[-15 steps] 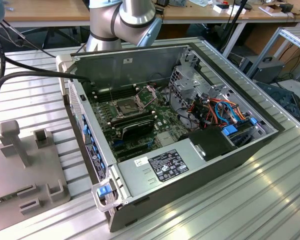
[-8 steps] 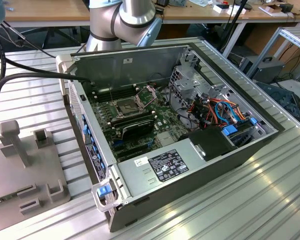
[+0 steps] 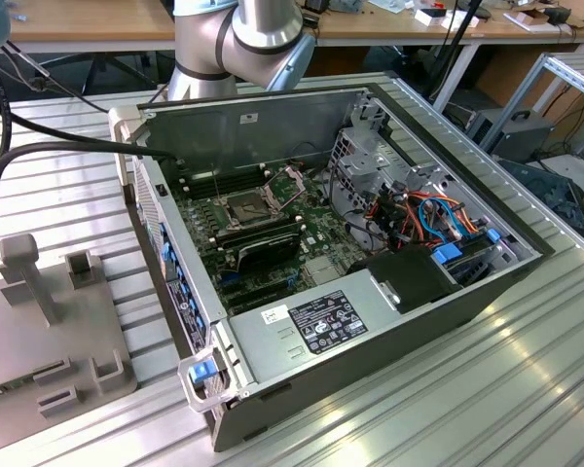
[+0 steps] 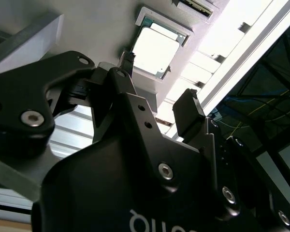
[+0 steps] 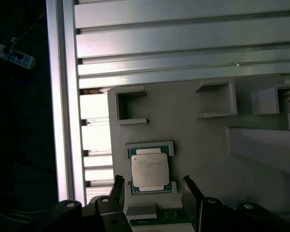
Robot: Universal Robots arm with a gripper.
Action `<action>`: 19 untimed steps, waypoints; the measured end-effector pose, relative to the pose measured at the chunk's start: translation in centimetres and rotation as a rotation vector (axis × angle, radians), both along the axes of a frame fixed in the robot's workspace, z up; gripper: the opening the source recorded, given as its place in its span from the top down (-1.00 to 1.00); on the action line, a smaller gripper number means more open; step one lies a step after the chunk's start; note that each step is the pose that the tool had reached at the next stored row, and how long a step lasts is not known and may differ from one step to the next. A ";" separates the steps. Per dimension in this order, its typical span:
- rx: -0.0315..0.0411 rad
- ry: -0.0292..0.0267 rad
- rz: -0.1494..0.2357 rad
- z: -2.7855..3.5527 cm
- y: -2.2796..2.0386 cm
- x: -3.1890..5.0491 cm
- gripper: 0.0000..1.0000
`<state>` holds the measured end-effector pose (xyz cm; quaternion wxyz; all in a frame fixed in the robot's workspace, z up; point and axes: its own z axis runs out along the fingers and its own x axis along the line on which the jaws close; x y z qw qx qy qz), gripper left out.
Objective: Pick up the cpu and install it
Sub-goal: 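Pick up the cpu and move it towards the insertion slot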
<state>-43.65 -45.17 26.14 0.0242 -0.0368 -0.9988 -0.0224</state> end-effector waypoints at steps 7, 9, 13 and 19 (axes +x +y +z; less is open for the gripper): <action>-0.0001 0.0002 0.000 -0.41 0.00 0.00 -0.20; 0.0000 0.0000 0.000 -0.53 0.00 0.00 -0.20; 0.0000 0.0000 0.000 -0.83 0.00 0.00 -0.20; 0.0000 0.0000 0.000 -1.55 0.00 0.00 -0.20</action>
